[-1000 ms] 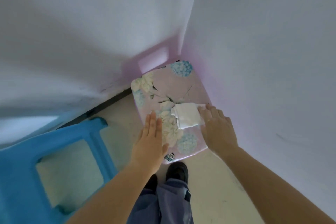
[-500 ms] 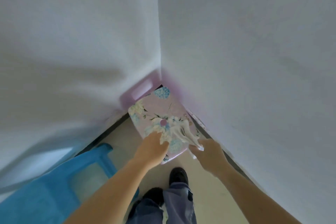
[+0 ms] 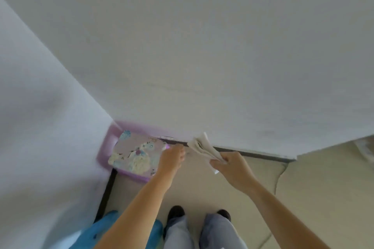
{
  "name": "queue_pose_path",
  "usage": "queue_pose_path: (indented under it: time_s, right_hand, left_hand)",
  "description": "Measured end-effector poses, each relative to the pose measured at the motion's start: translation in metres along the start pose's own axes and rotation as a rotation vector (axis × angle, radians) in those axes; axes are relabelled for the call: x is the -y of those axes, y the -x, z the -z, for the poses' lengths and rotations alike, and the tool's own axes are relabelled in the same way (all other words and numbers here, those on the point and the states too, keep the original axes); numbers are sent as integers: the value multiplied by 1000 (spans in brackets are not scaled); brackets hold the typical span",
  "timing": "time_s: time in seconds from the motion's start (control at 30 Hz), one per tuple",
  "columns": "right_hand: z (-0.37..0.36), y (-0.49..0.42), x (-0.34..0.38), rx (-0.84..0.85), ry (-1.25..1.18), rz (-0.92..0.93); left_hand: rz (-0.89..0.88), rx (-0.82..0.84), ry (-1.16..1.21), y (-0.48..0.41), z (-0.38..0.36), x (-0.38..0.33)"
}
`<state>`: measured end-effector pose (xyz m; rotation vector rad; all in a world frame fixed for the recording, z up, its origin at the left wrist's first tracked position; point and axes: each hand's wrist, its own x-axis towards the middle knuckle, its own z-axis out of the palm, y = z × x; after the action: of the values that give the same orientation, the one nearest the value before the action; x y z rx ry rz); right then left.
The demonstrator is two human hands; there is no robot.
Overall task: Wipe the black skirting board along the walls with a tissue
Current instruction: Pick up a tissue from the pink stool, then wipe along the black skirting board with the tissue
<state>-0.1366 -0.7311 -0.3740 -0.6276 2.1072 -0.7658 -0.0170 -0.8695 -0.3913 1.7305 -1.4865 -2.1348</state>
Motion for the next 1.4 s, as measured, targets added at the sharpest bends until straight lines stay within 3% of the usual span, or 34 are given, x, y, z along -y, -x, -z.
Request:
queue_pose_path:
  time_s: [0.2, 0.4, 0.6, 0.73, 0.93, 1.13, 1.3, 1.4]
  right_hand:
    - [95, 125, -99, -256, -151, -145]
    - [171, 258, -233, -489, -353, -349]
    - [241, 395, -374, -781, -456, -469]
    - [292, 470, -440, -1002, -738, -484]
    - [374, 525, -542, -1286, -1227, -540]
    - [504, 540, -654, -1556, -1410, -568]
    - [620, 555, -727, -1669, -1589, -454]
    - [673, 570, -767, -1645, -1818, -189]
  left_hand:
    - [122, 379, -81, 60, -150, 3]
    - [121, 825, -519, 144, -349, 63]
    - [107, 1147, -830, 250, -549, 143]
    - [77, 1333, -1018, 315, -660, 181]
    - [-15, 1404, -1216, 371, -821, 222]
    - [-20, 1545, -1301, 397, -998, 226]
    - [-6, 1588, -1347, 425, -1142, 226]
    - [-10, 1551, -1254, 446, -1215, 236]
